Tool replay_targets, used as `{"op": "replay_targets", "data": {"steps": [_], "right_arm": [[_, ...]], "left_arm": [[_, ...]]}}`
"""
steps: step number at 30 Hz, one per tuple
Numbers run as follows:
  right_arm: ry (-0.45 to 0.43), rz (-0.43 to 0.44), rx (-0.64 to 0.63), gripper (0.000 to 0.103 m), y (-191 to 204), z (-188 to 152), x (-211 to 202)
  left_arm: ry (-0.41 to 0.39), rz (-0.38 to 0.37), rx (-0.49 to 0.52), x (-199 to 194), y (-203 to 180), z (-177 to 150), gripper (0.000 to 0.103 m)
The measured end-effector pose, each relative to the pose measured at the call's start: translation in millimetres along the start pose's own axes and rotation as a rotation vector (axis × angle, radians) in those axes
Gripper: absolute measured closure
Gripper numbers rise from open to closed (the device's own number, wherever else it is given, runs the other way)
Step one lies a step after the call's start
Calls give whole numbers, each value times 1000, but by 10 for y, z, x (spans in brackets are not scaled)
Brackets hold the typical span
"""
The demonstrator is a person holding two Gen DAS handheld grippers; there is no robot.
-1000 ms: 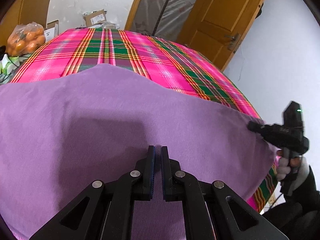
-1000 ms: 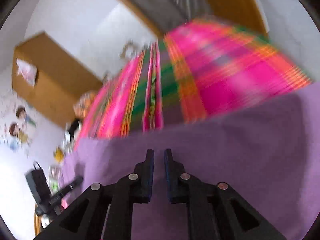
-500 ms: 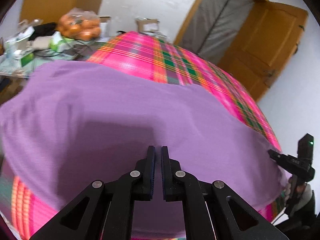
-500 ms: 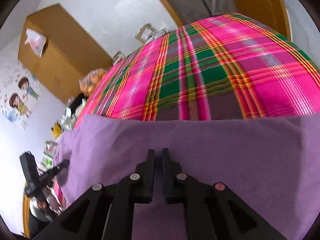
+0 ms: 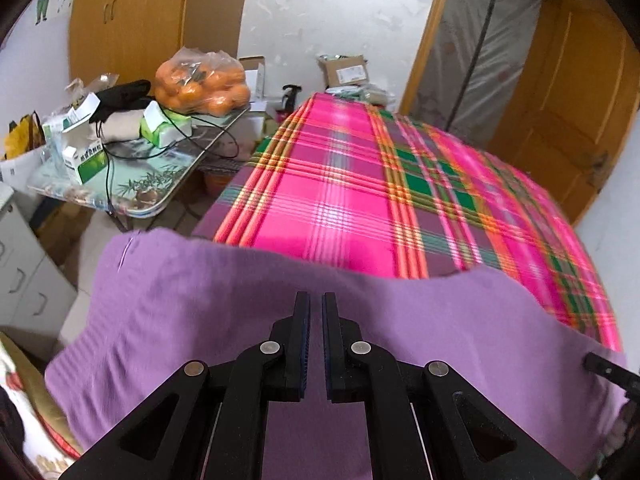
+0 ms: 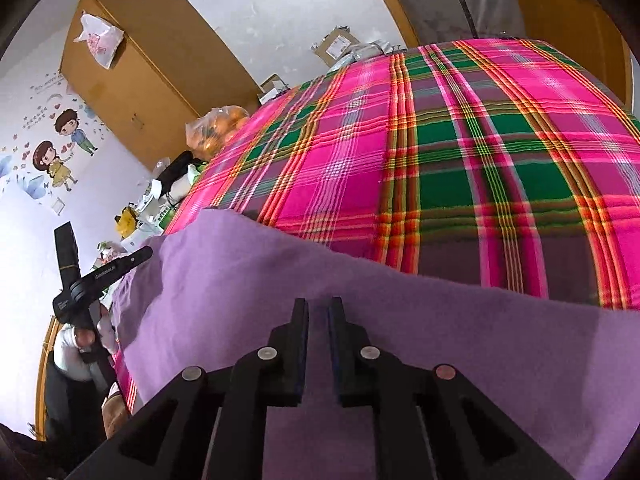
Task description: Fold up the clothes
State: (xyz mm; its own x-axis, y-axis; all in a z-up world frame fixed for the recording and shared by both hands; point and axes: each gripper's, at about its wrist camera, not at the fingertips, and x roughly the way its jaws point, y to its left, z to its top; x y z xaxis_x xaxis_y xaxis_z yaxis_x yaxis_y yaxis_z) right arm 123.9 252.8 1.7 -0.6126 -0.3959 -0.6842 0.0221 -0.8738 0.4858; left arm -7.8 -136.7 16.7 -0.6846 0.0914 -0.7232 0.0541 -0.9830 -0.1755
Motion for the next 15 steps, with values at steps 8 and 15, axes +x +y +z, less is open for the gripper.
{"op": "replay_targets", "data": {"steps": [8, 15], "right_arm": [[7, 10, 41, 96, -102, 71, 98], [-9, 45, 110, 96, -196, 135, 102]], "left_arm": [[17, 26, -16, 174, 63, 46, 97], [-1, 68, -14, 125, 56, 58, 97]]}}
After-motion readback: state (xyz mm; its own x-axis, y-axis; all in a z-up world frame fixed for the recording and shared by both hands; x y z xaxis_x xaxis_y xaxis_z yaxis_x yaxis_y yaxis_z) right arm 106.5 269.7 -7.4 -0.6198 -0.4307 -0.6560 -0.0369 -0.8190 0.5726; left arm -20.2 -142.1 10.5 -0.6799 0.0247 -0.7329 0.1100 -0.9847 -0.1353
